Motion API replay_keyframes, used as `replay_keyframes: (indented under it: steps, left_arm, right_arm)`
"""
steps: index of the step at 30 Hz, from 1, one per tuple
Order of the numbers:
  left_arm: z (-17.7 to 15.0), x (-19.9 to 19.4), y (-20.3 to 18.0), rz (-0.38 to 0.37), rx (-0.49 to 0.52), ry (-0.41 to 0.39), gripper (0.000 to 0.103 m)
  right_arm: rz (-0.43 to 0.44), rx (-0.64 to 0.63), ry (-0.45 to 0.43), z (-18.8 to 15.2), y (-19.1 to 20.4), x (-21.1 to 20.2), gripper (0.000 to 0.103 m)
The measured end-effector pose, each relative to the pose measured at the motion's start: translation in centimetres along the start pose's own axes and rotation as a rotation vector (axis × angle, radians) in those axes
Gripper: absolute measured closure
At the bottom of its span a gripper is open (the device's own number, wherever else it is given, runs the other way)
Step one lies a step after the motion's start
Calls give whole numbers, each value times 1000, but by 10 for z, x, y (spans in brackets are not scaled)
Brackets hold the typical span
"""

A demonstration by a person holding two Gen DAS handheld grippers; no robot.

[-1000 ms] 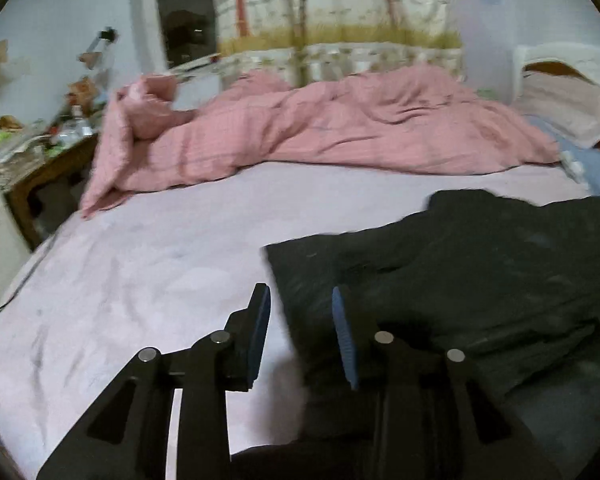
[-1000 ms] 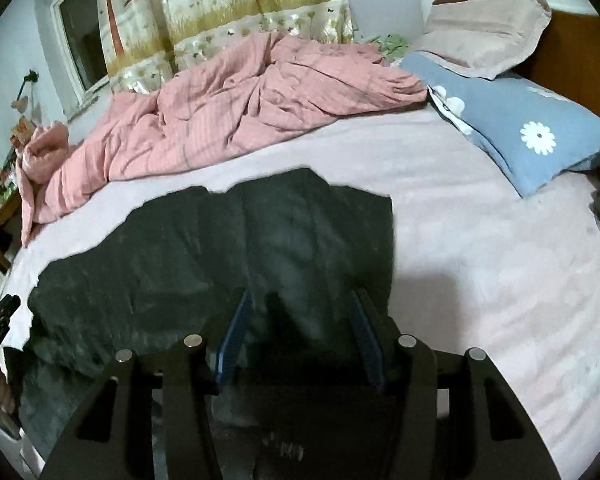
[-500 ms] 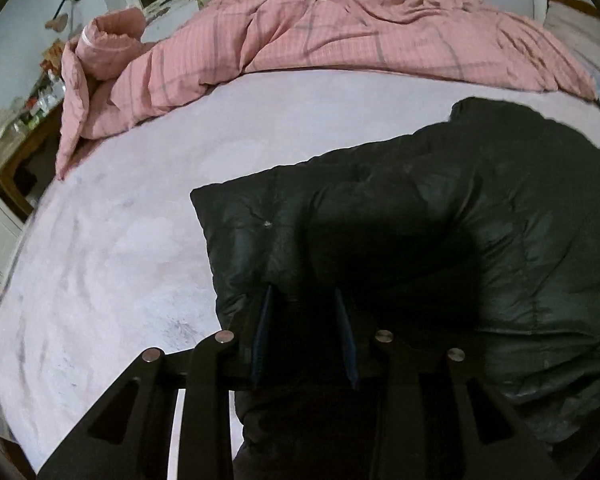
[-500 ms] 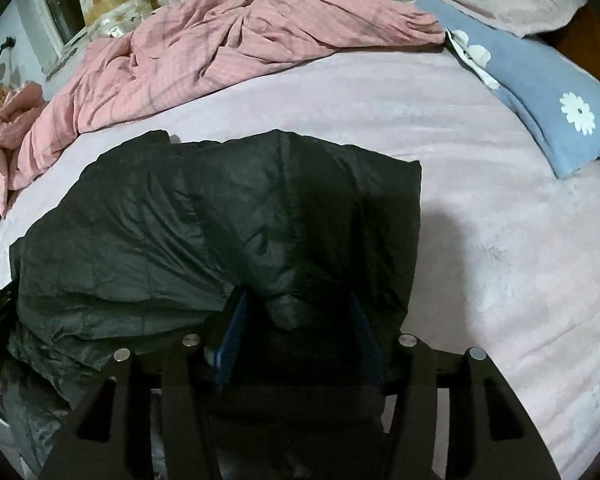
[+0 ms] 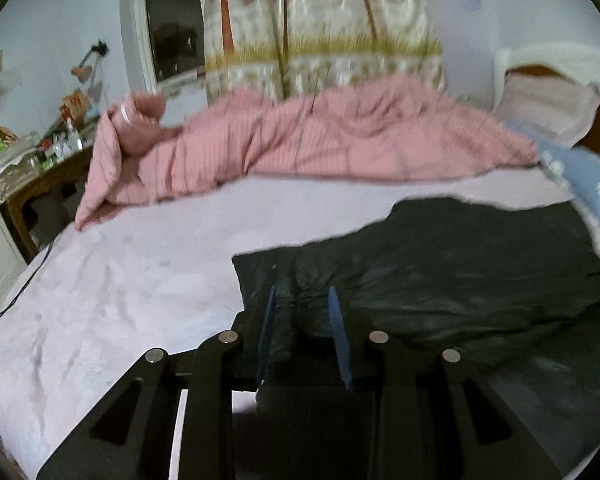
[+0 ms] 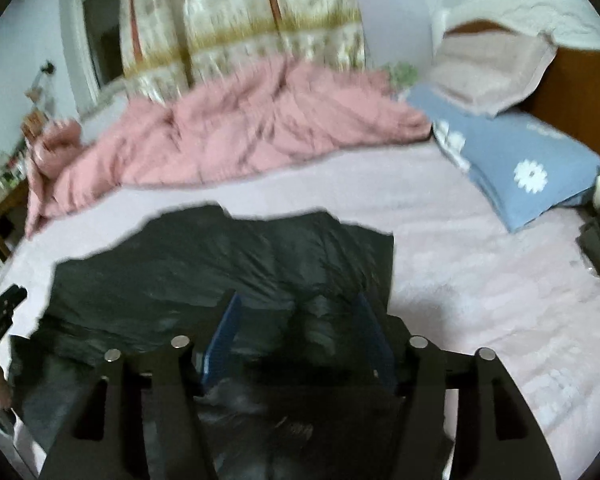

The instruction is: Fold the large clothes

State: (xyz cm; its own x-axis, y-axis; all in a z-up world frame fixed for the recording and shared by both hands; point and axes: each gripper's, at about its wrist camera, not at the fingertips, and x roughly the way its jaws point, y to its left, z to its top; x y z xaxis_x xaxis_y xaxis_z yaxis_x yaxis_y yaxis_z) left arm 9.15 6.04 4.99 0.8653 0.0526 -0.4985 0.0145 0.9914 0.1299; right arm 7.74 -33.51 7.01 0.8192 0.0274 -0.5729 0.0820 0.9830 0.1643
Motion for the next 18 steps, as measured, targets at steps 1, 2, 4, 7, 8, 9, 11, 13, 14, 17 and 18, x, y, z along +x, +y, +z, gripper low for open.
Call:
replay_keyframes:
  steps: [1, 2, 4, 7, 8, 9, 11, 13, 14, 17, 18]
  left_arm:
    - [-2, -17, -1, -5, -6, -39, 76]
    - [-5, -33, -3, -8, -12, -72, 73]
    - [-11, -61, -4, -17, -24, -127, 62]
    - [-22, -98, -5, -13, -46, -212, 24]
    - [-25, -108, -4, -15, -53, -241, 16]
    - [-29, -119, -4, -27, -55, -268, 9]
    - [-35, -135, -6, -61, -49, -298, 0]
    - [-42, -145, -6, -78, -68, -325, 0]
    - [-47, -149, -6, -96, -72, -329, 0]
    - [-58, -150, -12, -105, -56, -297, 0]
    - [-62, -148, -14, -102, -44, -280, 0]
  right_arm:
    - [-1, 6, -28, -2, 2, -11, 32]
    - [1, 15, -67, -9, 6, -26, 29]
    - [10, 21, -127, -23, 8, -49, 14]
    - [-25, 9, -222, -50, 17, -81, 11]
    - [-40, -15, -250, -61, 22, -92, 9]
    - [-52, -35, -265, -69, 25, -99, 0]
    - [-81, -83, -306, -86, 34, -115, 0]
    - [-88, -131, -340, -99, 44, -128, 0]
    - [-87, -149, -346, -104, 48, -131, 0]
    - [-86, -203, -353, -121, 63, -141, 0]
    - [-74, -222, -342, -126, 67, -141, 0]
